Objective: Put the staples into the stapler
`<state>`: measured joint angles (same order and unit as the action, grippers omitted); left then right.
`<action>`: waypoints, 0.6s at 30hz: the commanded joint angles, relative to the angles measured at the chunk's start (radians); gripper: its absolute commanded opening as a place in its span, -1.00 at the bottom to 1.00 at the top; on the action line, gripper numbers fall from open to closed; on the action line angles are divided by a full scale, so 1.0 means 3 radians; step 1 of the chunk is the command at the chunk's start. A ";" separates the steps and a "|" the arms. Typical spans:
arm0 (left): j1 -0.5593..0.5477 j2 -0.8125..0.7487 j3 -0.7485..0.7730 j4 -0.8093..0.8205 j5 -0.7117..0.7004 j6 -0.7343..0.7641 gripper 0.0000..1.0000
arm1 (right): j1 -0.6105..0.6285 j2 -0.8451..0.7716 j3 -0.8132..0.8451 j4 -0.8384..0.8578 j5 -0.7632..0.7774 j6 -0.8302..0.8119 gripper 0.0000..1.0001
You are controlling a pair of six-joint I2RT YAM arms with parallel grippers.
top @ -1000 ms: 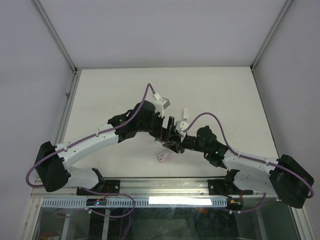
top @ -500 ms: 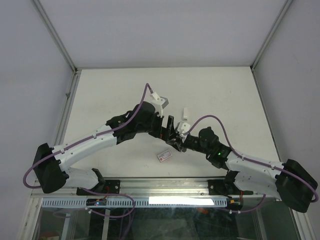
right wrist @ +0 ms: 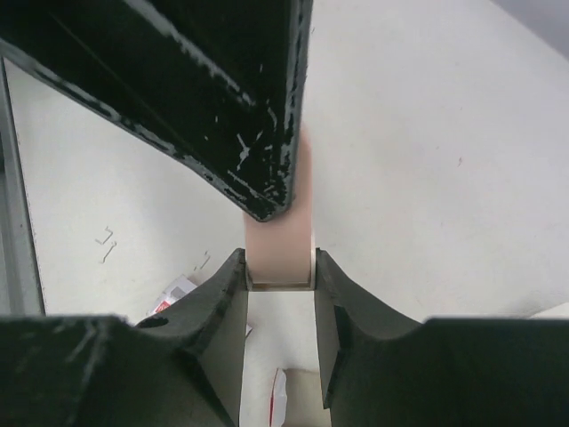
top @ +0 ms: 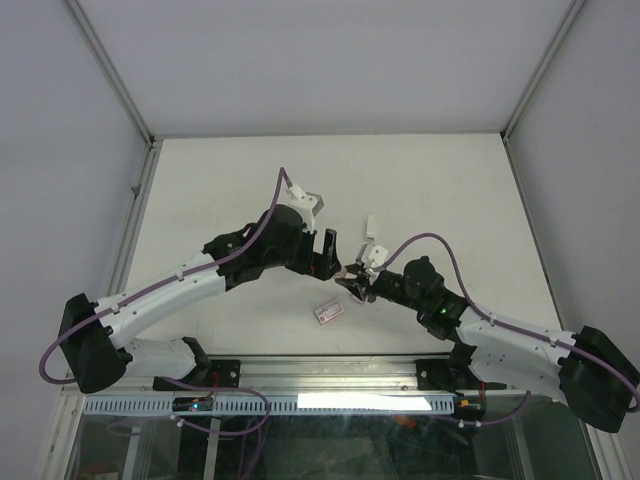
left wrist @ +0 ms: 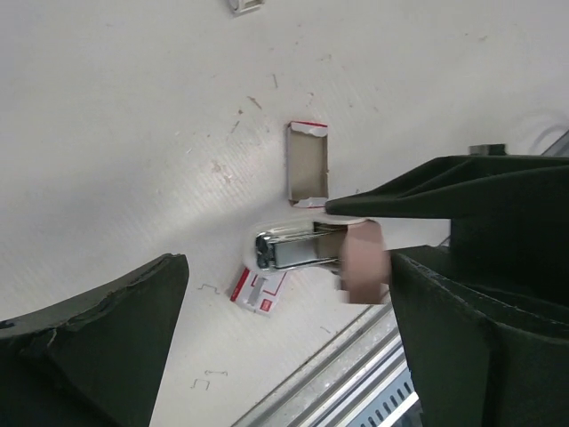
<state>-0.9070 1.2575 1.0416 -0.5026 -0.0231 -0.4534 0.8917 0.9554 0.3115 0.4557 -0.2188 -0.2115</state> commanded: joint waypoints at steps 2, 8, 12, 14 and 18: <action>0.0112 -0.0198 -0.0115 -0.0104 -0.0155 -0.0044 0.98 | -0.0003 -0.0196 0.0004 0.0451 0.0075 -0.0017 -1.00; 0.0185 -0.0374 -0.0238 -0.0042 -0.0265 -0.0147 0.98 | -0.0007 -0.0199 -0.0038 0.0516 0.0075 -0.0017 -1.00; 0.0280 -0.0636 -0.0408 0.0241 -0.0138 -0.0324 0.98 | -0.0007 -0.0187 -0.0075 0.0622 0.0075 -0.0017 -1.00; 0.0374 -0.0789 -0.0576 0.0514 0.0105 -0.0477 0.98 | -0.0007 -0.0201 -0.0105 0.0708 0.0129 0.0121 -1.00; 0.0614 -0.1029 -0.0951 0.1157 0.0706 -0.0961 0.98 | -0.0008 -0.0206 -0.0143 0.0892 0.0088 0.0216 -1.00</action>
<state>-0.7685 1.0077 0.8219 -0.3786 0.0250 -0.5972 0.8917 0.9188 0.2703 0.5709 -0.1978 -0.1867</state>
